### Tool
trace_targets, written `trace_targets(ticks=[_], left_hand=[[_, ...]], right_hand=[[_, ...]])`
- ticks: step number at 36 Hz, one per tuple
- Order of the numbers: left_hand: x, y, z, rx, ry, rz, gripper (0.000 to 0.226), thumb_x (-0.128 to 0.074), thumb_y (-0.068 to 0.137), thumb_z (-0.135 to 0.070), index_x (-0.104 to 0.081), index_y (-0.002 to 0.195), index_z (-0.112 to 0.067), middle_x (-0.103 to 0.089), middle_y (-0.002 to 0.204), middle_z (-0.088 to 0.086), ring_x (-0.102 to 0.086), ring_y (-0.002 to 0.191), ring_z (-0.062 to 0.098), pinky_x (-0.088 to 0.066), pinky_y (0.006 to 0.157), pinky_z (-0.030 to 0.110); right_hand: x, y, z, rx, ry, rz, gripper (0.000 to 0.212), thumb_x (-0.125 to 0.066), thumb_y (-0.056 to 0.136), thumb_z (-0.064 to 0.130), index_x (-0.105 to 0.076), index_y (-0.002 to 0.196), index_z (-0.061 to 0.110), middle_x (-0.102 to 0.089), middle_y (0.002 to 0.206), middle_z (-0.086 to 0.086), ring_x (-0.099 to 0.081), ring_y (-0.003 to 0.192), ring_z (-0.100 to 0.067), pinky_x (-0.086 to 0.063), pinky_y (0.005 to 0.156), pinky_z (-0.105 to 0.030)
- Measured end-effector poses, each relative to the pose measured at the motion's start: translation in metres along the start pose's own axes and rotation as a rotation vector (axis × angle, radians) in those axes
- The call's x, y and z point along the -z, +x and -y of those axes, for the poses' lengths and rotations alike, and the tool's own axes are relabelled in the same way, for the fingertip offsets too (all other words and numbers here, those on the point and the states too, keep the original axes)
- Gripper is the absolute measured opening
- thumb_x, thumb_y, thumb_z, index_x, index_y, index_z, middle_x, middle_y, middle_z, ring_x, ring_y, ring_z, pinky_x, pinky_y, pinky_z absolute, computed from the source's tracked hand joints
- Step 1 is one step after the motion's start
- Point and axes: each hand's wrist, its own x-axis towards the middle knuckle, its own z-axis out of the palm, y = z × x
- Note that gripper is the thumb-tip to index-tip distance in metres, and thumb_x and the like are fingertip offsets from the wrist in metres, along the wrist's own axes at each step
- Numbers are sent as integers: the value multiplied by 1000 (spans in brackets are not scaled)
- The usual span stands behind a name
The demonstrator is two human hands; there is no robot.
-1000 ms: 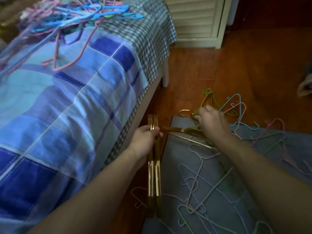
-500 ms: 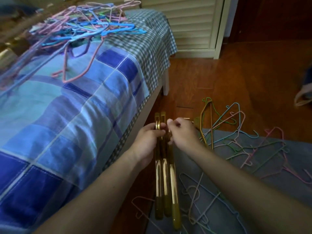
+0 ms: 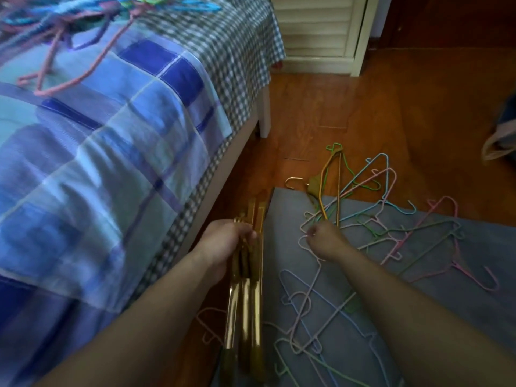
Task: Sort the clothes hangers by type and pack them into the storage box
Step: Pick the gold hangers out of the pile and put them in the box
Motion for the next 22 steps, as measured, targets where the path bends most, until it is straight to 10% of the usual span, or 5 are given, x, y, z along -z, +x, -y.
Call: trace_targets(ticks=[10, 16, 22], left_hand=[[3, 5, 11, 22, -86, -124, 21, -57, 98, -21, -71, 91, -7, -67, 81, 11, -66, 71, 20, -50, 72, 35], [7, 0, 14, 3, 17, -158, 19, -61, 93, -22, -73, 90, -8, -69, 81, 6, -66, 80, 22, -49, 82, 39], [13, -8, 6, -12, 66, -170, 26, -58, 96, -29, -72, 86, -10, -71, 84, 4, -65, 94, 26, -44, 98, 47]], right_hand=[[-21, 64, -61, -158, -305, 101, 52, -49, 93, 37, -47, 143, 22, -23, 159, -14, -31, 144, -36, -33, 116, -43], [-38, 77, -63, -134, -354, 167, 52, -49, 90, 29, -53, 137, 5, -49, 144, -18, -49, 130, -36, -42, 108, -39], [-21, 42, -30, -152, -272, -270, 34, -47, 96, 13, -52, 128, 5, -55, 132, -16, -52, 124, -32, -40, 102, -38]])
